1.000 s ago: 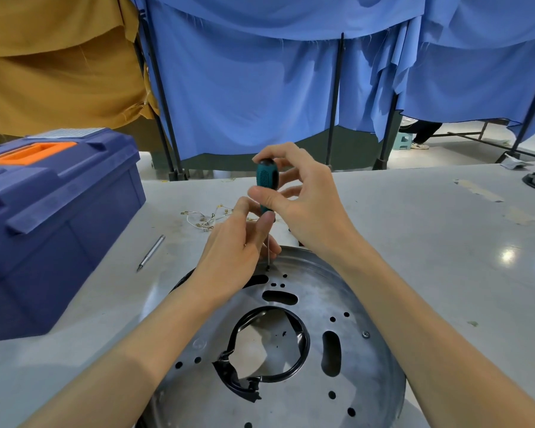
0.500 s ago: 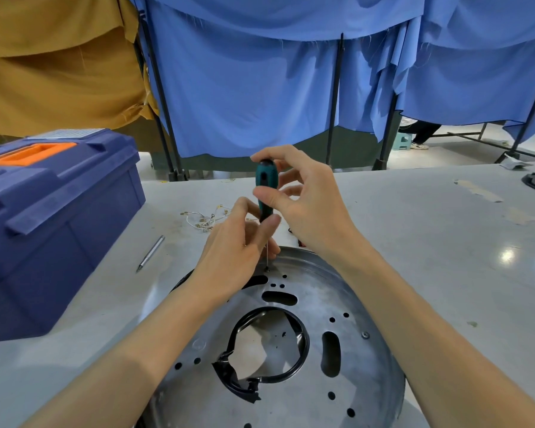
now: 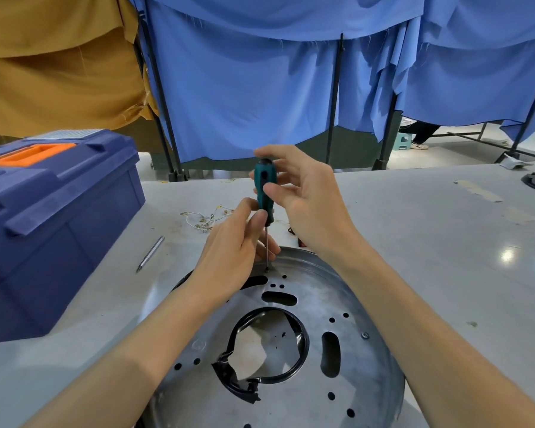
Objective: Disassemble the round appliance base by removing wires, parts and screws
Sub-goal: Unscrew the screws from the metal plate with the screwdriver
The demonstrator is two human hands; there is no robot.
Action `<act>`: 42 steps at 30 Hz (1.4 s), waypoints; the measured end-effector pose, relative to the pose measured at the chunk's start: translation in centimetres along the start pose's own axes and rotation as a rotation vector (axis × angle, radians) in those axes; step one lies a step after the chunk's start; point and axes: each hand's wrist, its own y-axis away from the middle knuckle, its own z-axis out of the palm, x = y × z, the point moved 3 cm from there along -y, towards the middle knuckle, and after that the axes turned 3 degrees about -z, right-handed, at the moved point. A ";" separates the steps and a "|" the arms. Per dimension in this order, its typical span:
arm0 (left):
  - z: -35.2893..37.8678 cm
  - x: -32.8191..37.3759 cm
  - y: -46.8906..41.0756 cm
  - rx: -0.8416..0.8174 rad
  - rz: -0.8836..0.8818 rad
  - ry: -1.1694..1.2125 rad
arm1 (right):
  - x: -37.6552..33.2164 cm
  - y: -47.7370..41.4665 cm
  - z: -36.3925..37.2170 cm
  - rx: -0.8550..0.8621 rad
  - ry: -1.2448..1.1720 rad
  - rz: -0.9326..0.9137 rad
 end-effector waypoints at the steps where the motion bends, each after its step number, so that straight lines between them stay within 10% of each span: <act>1: 0.0 0.0 0.0 -0.003 0.000 0.004 | 0.0 0.0 0.1 -0.006 -0.011 0.002; 42: -0.2 -0.1 0.0 0.015 -0.004 -0.007 | -0.2 0.3 0.1 -0.009 0.028 -0.017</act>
